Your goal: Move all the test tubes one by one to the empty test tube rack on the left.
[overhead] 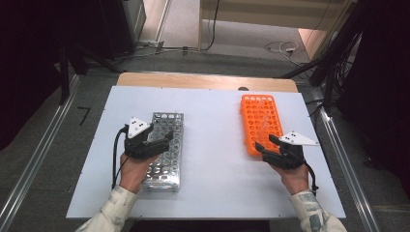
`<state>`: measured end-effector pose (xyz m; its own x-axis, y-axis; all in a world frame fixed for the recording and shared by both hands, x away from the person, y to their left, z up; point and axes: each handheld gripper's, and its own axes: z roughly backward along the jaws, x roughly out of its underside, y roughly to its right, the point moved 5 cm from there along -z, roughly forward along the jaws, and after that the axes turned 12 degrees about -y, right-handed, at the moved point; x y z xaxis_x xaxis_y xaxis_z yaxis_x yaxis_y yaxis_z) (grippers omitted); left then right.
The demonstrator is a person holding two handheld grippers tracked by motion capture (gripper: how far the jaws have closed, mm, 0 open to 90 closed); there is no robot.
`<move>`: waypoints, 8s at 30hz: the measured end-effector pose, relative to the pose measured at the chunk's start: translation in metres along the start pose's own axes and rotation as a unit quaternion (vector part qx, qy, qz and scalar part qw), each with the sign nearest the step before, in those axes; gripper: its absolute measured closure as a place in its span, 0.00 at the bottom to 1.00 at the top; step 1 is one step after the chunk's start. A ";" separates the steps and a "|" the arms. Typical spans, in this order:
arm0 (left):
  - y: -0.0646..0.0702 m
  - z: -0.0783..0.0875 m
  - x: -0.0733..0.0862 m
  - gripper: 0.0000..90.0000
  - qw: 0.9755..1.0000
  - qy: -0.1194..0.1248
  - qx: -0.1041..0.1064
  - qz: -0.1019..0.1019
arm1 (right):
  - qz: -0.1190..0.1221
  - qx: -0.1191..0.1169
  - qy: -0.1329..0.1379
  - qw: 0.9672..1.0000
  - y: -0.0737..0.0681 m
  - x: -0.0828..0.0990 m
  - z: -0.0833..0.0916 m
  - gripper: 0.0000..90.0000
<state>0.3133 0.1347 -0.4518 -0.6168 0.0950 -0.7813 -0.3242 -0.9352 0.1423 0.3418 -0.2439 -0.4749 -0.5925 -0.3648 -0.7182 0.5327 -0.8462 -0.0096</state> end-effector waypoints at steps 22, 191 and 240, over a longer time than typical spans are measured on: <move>0.000 -0.003 0.001 0.27 1.000 -0.002 -0.001 -0.001 | -0.045 0.036 0.001 0.998 0.021 -0.009 -0.034 0.67; 0.102 -0.024 0.002 0.76 0.984 -0.016 0.134 -0.119 | 0.129 -0.139 -0.022 0.982 -0.154 -0.042 -0.050 0.82; 0.055 -0.019 -0.041 0.84 0.995 0.023 0.083 -0.059 | 0.102 -0.144 -0.029 0.984 -0.140 -0.043 -0.050 0.34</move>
<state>0.3346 0.0731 -0.4241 -0.5358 0.1809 -0.8247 -0.5083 -0.8491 0.1439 0.3231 -0.0903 -0.4772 -0.4849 -0.5439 -0.6849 0.7880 -0.6115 -0.0723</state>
